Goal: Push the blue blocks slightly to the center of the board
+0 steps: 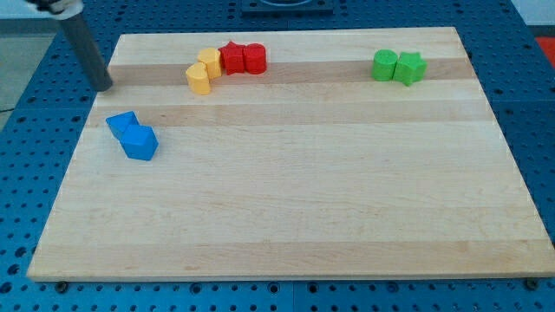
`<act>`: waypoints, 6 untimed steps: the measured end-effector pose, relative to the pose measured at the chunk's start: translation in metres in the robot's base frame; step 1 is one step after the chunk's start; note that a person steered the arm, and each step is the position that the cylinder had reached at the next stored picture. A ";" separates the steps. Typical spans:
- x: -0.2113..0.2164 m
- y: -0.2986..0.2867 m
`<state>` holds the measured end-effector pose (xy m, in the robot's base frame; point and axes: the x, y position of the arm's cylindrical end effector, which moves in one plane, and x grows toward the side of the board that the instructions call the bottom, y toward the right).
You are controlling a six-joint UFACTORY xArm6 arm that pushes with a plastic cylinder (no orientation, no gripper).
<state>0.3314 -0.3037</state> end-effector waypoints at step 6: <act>0.167 0.104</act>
